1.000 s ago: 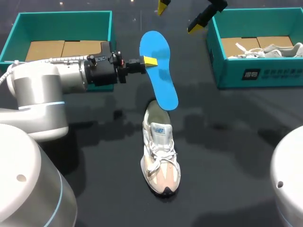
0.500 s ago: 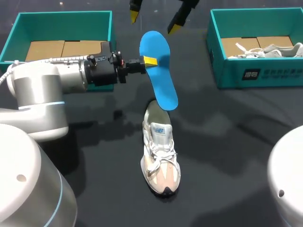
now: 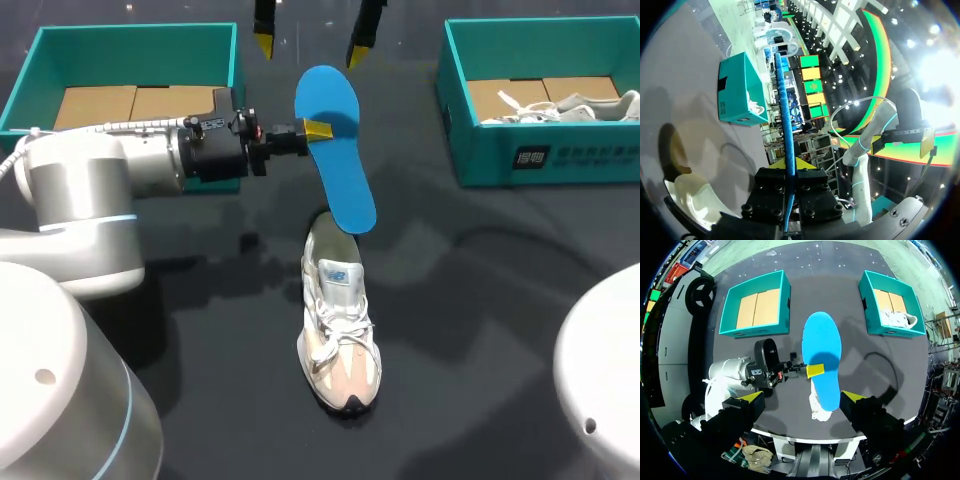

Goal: Take the shoe out of the shoebox, open the shoe tongue, remove and reinsert the insole, then place the shoe into the shoebox

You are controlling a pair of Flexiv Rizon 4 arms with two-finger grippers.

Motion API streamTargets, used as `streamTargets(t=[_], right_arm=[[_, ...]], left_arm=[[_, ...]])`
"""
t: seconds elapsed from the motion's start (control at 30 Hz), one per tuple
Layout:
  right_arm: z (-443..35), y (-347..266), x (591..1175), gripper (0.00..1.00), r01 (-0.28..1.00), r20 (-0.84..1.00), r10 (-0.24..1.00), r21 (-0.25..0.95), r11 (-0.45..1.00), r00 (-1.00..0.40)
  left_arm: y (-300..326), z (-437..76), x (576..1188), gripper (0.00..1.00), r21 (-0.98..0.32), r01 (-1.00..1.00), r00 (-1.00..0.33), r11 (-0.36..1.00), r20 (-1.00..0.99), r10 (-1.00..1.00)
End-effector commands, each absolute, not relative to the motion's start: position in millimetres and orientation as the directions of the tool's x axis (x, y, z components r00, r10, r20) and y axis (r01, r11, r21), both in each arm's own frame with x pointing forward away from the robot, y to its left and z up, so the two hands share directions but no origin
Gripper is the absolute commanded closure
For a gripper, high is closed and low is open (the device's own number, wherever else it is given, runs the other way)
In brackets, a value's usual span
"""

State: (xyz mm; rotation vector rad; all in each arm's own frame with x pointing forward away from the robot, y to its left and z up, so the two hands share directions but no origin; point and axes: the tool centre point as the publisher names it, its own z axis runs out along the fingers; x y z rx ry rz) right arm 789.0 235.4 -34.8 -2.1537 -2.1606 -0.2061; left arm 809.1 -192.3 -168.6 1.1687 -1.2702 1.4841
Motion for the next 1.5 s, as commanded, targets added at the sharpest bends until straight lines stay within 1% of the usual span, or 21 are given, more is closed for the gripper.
streamTargets(t=[0.03,0.37,0.53,0.77,0.9,1.13,1.37,1.5], right_arm=[[-30.1,233.9,787.0,0.00,0.999,0.065,0.998,0.039,-0.009,0.006],[-35.5,232.9,782.5,0.00,0.999,0.054,0.998,0.037,-0.031,0.029],[-34.7,230.5,780.0,0.00,0.998,0.077,0.997,0.050,-0.035,0.031],[-26.3,214.6,778.1,0.00,0.997,0.296,0.955,0.064,-0.048,0.027],[-22.2,203.5,778.9,0.00,0.998,0.420,0.907,0.047,-0.052,0.027],[-21.7,189.5,785.0,0.00,0.998,0.575,0.818,0.030,-0.061,0.033],[-32.5,187.3,796.0,0.00,0.999,0.717,0.697,0.022,-0.039,0.011],[-39.4,183.5,802.8,0.00,0.998,0.793,0.608,0.065,-0.027,-0.035]], left_arm=[[-192.0,-169.3,808.8,1.00,-0.209,-0.968,-0.214,-0.136,0.976,0.025],[-192.0,-169.3,808.8,1.00,-0.209,-0.968,-0.214,-0.136,0.976,0.025],[-192.0,-169.3,808.8,1.00,-0.209,-0.968,-0.214,-0.136,0.976,0.025],[-192.0,-169.3,808.8,1.00,-0.209,-0.968,-0.214,-0.136,0.976,0.025],[-192.0,-169.3,808.8,1.00,-0.209,-0.968,-0.214,-0.136,0.976,0.025],[-192.0,-169.3,808.8,1.00,-0.209,-0.968,-0.214,-0.136,0.976,0.025],[-192.0,-169.3,808.8,1.00,-0.209,-0.968,-0.214,-0.136,0.976,0.025],[-192.0,-169.3,808.8,1.00,-0.209,-0.968,-0.214,-0.136,0.976,0.025]])
